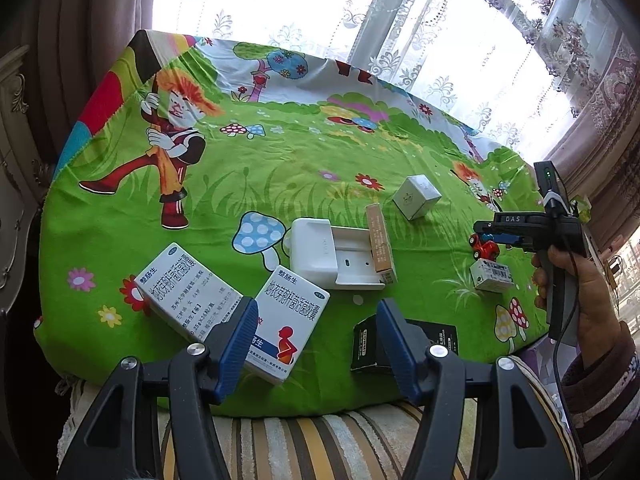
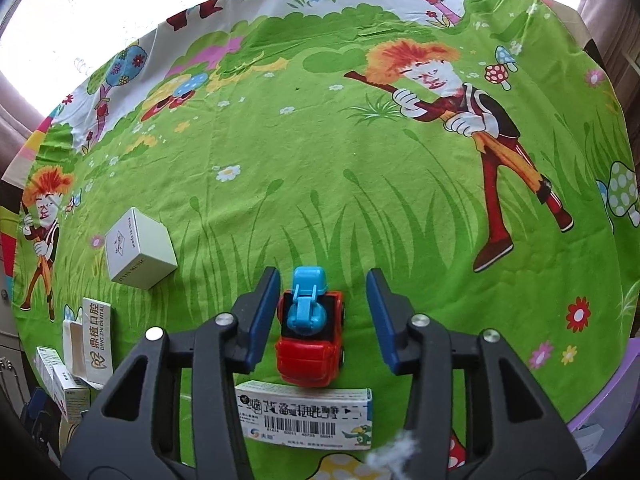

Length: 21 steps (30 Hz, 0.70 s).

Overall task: Organize rigid objects
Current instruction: 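Grasp the red toy car with the right tool while the left tool grasps a white medicine box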

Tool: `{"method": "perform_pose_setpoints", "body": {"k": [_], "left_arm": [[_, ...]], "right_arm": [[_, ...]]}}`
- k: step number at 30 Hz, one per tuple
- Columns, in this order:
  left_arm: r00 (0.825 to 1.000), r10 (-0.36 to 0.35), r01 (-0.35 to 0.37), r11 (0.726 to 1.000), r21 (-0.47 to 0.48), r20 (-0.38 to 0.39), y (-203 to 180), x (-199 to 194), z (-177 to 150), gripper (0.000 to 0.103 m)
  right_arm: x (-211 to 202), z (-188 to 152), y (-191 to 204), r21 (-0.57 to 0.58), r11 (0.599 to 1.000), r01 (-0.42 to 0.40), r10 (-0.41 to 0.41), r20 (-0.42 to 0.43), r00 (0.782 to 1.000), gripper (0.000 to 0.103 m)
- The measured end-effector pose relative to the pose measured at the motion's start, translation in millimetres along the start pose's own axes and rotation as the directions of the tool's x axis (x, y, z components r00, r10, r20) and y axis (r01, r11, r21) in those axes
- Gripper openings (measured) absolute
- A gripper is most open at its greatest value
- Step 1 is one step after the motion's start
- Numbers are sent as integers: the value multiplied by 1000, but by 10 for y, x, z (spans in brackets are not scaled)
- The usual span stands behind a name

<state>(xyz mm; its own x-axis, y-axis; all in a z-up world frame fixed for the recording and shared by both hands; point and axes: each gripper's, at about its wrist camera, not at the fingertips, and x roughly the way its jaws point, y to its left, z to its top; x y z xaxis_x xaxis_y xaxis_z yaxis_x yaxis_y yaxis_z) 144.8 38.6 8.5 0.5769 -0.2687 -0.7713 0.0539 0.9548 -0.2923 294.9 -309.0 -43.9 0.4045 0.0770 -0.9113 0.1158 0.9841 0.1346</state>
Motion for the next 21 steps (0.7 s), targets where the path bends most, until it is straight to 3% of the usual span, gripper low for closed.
{"method": "perform_pose_setpoints", "body": {"k": [3, 8, 9, 17, 21], "left_arm": [[1000, -5, 5, 1000, -7, -3, 22, 10, 2, 63], [1000, 4, -4, 1000, -13, -2, 72, 9, 19, 63], [1000, 8, -8, 1000, -3, -8, 64, 16, 22, 63], [982, 160, -136, 967, 214, -100, -91, 269, 41, 63], [971, 223, -181, 924, 338, -91, -210, 360, 16, 63]], "right_arm": [[-5, -7, 35, -23, 1000, 1, -1, 11, 1000, 31], [-90, -10, 46, -42, 999, 5, -3, 46, 999, 29], [-109, -4, 37, -40, 999, 5, -3, 50, 999, 20], [-278, 16, -34, -33, 999, -29, 32, 76, 997, 19], [-336, 11, -70, -24, 999, -43, 45, 85, 995, 19]]}}
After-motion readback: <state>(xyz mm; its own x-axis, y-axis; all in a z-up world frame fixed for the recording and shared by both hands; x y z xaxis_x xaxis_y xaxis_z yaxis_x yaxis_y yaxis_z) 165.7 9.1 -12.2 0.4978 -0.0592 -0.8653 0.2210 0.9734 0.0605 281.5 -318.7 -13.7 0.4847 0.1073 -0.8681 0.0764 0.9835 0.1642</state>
